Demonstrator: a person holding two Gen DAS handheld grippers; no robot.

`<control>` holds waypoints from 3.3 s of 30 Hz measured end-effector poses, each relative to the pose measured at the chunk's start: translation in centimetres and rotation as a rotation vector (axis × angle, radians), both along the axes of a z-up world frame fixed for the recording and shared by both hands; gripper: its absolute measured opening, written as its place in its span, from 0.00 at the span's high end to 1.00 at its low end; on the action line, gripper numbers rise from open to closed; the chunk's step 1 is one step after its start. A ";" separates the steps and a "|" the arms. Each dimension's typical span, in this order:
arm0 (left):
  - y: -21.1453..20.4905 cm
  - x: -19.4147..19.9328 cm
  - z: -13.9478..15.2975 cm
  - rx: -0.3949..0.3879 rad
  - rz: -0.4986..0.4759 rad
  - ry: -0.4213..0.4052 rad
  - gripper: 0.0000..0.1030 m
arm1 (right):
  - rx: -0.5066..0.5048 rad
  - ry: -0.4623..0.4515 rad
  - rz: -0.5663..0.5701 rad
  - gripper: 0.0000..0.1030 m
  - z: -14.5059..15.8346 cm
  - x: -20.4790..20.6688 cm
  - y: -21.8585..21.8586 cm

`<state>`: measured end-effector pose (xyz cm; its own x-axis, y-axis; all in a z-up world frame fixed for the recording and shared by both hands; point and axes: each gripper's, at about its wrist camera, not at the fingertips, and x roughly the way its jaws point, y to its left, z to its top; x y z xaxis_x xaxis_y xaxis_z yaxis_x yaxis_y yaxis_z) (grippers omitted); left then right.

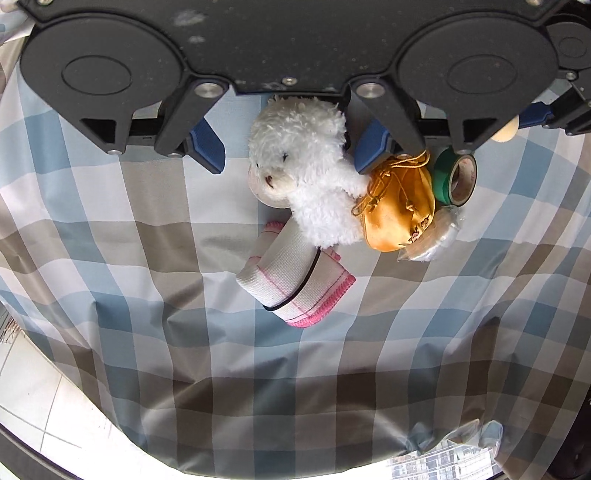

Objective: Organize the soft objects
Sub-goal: 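Close left gripper on wooden mushroom while right tool approaches white sheep plush, then carry mushroom with left tool while right tool carries white sheep plush to basket, then lower mushroom and sheep plush into the basket and open both grippers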

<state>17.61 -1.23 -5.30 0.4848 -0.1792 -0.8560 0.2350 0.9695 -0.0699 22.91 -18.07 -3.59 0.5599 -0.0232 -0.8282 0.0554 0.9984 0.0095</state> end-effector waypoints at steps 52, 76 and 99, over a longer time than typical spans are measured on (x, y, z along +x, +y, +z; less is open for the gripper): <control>-0.6 -14.2 6.0 0.010 -0.015 -0.045 0.46 | 0.136 -0.060 -0.130 0.45 4.1 -23.0 -0.2; 0.1 -17.4 5.6 0.030 0.064 0.015 0.46 | 0.146 -0.017 -0.089 0.44 5.0 -28.3 2.0; -0.1 -16.5 4.1 0.042 0.075 0.099 0.46 | 0.171 0.035 -0.076 0.43 3.8 -27.3 1.9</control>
